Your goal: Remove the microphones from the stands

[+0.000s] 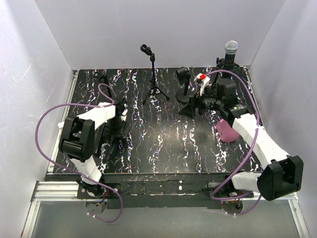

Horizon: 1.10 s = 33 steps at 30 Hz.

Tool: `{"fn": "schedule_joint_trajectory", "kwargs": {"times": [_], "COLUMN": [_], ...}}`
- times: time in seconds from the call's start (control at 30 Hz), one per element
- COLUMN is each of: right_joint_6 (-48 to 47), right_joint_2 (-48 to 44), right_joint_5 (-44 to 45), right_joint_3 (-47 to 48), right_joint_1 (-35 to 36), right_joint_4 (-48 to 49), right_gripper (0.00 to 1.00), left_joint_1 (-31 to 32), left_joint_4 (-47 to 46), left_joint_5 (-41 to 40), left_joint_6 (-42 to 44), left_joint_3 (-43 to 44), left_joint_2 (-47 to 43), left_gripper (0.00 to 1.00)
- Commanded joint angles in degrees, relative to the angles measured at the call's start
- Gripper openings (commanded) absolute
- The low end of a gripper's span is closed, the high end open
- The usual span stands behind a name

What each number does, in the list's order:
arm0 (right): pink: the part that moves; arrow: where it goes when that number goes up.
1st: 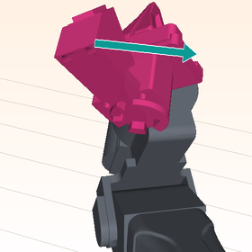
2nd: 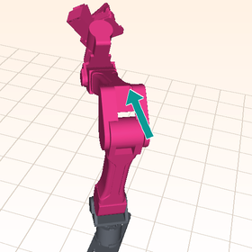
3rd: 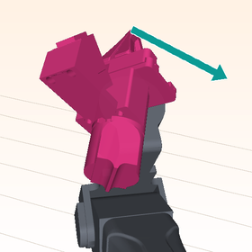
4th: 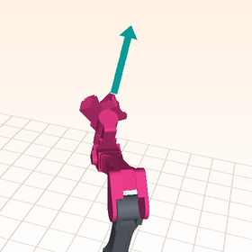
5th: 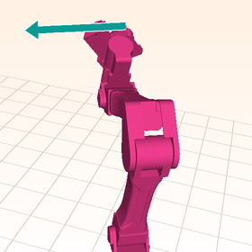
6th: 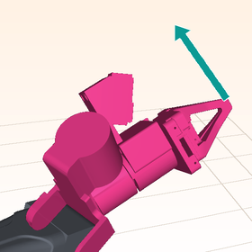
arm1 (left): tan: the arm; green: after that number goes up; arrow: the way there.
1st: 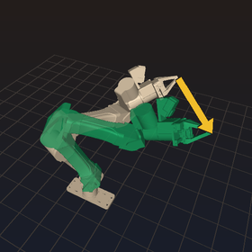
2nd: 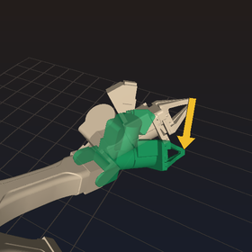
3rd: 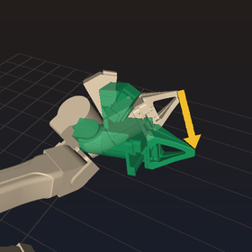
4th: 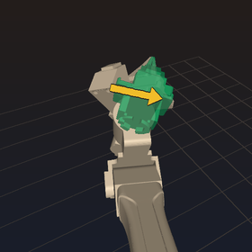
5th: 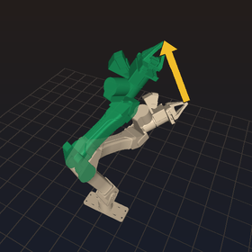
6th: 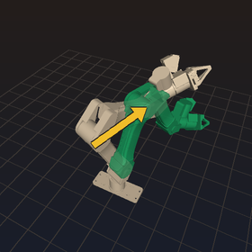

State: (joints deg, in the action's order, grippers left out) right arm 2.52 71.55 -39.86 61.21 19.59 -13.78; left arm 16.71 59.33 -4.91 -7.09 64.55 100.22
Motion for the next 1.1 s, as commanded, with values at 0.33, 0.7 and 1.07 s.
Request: {"fn": "schedule_joint_trajectory", "kwargs": {"times": [0.33,0.7,1.07], "right_joint_6": [-0.5,-0.6,-4.4], "right_joint_2": [1.0,0.8,-1.1], "right_joint_5": [1.3,1.5,0.0], "right_joint_3": [3.5,2.8,6.5], "right_joint_1": [0.2,0.1,0.1], "right_joint_4": [-0.5,-0.6,-5.7], "right_gripper": [0.83,0.83,0.80], "left_joint_1": [-0.9,-5.7,-4.8], "left_joint_4": [-3.0,-2.6,0.2], "left_joint_5": [-3.5,-10.0,-3.8], "left_joint_6": [-1.3,-1.4,4.1], "left_joint_3": [-1.4,-1.2,1.6], "left_joint_2": [-0.7,-1.6,-5.7], "left_gripper": [0.35,0.44,0.71]}}
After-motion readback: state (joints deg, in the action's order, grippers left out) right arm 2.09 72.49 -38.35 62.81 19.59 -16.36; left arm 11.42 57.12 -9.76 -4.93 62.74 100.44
